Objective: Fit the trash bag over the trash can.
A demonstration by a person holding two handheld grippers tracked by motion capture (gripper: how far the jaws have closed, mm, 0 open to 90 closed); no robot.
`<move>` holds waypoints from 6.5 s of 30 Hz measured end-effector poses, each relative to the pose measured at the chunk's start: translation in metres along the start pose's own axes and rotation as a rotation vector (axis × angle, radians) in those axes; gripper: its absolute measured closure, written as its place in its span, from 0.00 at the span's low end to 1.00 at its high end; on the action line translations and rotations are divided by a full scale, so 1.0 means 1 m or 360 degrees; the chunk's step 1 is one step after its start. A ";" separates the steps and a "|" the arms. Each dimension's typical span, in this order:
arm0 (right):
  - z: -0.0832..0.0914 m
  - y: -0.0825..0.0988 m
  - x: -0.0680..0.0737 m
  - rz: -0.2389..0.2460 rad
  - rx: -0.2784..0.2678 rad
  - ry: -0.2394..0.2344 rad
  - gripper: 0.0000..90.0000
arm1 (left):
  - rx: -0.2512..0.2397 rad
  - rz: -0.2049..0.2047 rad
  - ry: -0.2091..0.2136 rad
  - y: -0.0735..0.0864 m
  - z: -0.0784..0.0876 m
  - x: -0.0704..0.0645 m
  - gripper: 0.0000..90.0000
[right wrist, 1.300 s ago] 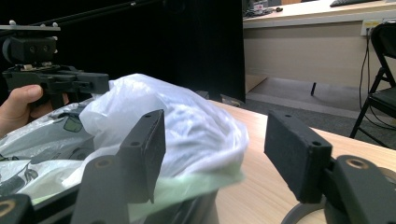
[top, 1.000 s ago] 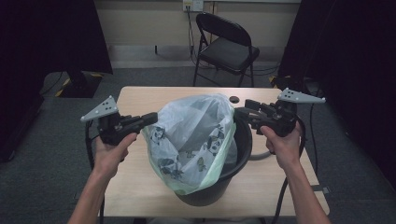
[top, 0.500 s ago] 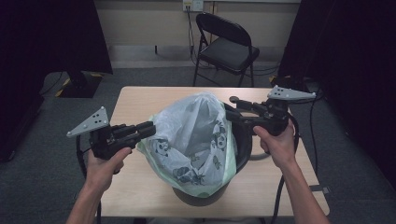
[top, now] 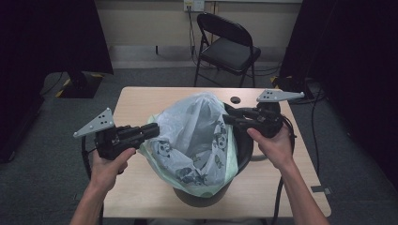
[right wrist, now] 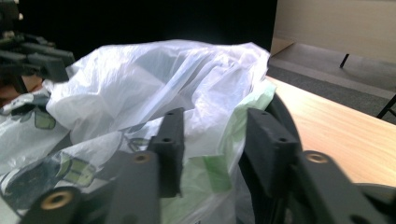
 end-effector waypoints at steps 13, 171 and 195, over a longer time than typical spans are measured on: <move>0.016 -0.002 -0.005 0.0044 -0.0154 0.0081 1.00 | 0.0008 -0.0010 -0.0035 -0.003 -0.003 -0.001 0.72; 0.041 0.059 -0.042 -0.0049 -0.0167 0.0162 1.00 | 0.0002 0.0229 -0.0192 0.000 -0.032 0.030 0.98; 0.033 0.072 -0.056 -0.0066 -0.0108 0.0223 0.68 | -0.0051 0.0237 -0.0301 0.005 -0.017 0.036 0.72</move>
Point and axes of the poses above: each handheld gripper's, and its own axes: z roughly backward along the jaws, y roughly out of its underside, x roughly to its left, the point moved 4 cm from there along -z, roughly forward along the jaws, and after that the axes turned 14 degrees about -z, right-handed, at the moved point
